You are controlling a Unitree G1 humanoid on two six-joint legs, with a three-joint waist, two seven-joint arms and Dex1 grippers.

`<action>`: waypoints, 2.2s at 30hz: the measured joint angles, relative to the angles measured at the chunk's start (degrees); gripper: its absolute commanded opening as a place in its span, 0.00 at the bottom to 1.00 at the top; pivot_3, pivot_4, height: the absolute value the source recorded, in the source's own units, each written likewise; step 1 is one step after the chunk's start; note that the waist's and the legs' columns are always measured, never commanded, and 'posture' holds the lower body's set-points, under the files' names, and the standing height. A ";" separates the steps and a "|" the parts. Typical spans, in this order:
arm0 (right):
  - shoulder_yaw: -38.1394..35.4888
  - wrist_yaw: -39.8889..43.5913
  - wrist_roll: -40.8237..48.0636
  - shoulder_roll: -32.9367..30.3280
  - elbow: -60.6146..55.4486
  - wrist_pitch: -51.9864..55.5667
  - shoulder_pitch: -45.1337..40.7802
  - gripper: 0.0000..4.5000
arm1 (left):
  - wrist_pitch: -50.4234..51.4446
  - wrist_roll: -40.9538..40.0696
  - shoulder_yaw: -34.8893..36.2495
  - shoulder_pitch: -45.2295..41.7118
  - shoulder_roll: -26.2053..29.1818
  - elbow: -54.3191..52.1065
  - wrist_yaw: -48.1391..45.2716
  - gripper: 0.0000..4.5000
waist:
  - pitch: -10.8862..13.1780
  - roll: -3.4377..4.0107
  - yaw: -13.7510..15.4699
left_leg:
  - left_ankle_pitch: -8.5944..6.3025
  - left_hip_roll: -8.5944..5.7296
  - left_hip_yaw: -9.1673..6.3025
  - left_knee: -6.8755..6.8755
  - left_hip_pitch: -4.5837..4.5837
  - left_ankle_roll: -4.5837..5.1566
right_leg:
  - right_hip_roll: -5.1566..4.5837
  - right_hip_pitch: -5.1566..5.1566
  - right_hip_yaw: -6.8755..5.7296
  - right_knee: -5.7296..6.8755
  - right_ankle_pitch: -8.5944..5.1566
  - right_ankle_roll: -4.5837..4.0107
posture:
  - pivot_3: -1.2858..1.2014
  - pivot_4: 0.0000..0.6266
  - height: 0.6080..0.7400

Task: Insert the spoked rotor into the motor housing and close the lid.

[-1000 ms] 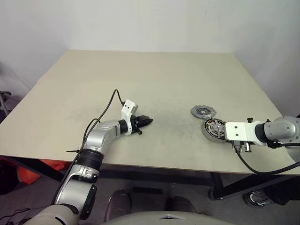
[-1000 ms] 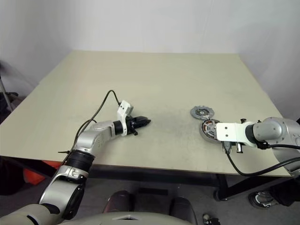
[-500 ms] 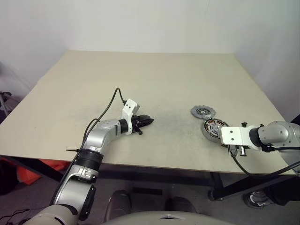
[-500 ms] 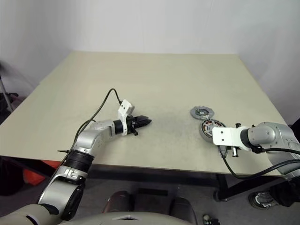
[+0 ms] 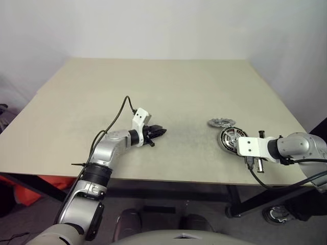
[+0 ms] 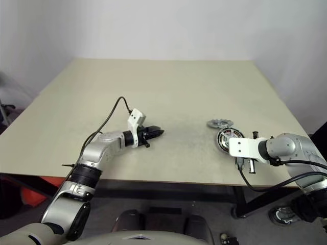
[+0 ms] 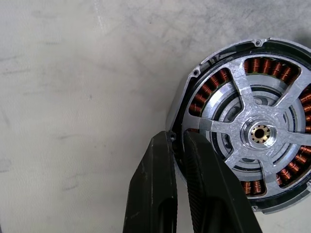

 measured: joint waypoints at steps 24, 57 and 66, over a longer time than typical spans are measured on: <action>-1.18 -15.96 23.39 38.46 -9.98 69.64 -27.12 0.00 | 0.58 -0.62 6.96 3.64 6.52 -2.40 3.03 0.30 | 0.04 0.31 -0.32 | 0.25 0.06 0.02 -0.10 -1.17 -0.44 | 0.04 -1.35 -0.15 0.22 0.39 -0.68 | 0.52 0.00 1.00; -25.14 -52.24 21.65 66.94 18.83 81.93 -42.43 0.37 | 3.68 -2.64 8.71 8.81 7.72 -10.55 7.13 0.30 | 0.04 0.31 0.28 | 1.03 -0.01 0.01 -1.16 -0.67 -1.80 | 0.18 -1.45 -0.10 0.55 0.28 -0.51 | 0.52 0.00 1.00; -24.80 -52.42 23.29 66.38 17.16 83.77 -43.87 0.67 | 3.74 -2.71 8.37 8.67 6.37 -10.57 7.67 0.30 | 0.05 0.31 0.41 | 1.11 0.09 -0.03 -1.21 -0.71 -1.94 | 0.37 -1.44 -0.10 0.54 0.16 -0.39 | 0.52 0.00 1.00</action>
